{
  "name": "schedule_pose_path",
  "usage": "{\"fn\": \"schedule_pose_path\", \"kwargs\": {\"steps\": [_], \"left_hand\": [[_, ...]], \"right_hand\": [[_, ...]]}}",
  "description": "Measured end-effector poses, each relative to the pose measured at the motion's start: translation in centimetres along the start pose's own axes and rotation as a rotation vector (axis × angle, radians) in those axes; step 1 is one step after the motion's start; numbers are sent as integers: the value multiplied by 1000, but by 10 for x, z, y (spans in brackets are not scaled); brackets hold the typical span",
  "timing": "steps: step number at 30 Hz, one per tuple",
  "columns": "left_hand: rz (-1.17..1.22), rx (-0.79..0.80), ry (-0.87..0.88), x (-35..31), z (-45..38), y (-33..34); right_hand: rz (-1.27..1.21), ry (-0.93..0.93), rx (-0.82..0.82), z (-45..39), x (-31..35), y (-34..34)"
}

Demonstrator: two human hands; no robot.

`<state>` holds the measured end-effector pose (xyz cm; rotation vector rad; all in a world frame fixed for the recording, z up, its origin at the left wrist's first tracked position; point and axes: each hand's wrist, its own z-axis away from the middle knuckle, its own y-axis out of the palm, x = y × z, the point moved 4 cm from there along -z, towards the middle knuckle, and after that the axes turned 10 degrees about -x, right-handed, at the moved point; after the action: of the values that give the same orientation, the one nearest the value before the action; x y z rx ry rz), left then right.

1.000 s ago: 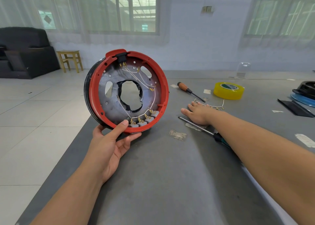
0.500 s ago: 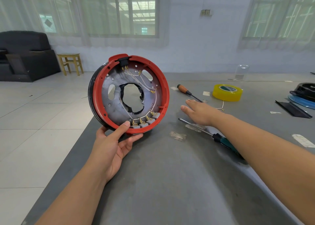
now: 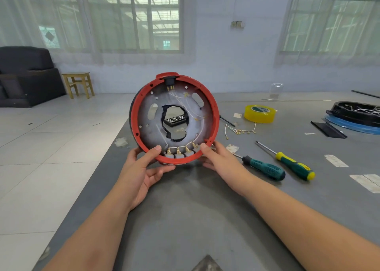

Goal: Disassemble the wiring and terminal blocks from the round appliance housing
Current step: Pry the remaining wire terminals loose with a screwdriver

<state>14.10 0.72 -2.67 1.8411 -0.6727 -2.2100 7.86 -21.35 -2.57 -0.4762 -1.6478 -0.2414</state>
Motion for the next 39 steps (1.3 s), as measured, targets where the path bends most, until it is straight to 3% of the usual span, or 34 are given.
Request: {"fn": "schedule_pose_path", "kwargs": {"steps": [5, 11, 13, 17, 21, 26, 33, 39], "left_hand": [[-205, 17, 77, 1, 7, 7], [-299, -52, 174, 0, 15, 14], [-264, -72, 189, 1, 20, 19], [35, -56, 113, 16, 33, 41], [140, 42, 32, 35, 46, 67], [139, 73, -82, 38, 41, 62], [196, 14, -62, 33, 34, 49], [226, 26, -44, 32, 33, 48]], "right_hand": [[-257, 28, -104, 15, 3, -8], [-486, 127, -7, 18, 8, -15], [-530, 135, 10, 20, 9, -13], [-679, 206, -12, 24, 11, -9], [-770, 250, -7, 31, 11, 1], [-742, 231, -34, 36, 10, 12], [-519, 131, -35, 31, 8, 17], [-388, 49, -176, 22, -1, 13]]}}
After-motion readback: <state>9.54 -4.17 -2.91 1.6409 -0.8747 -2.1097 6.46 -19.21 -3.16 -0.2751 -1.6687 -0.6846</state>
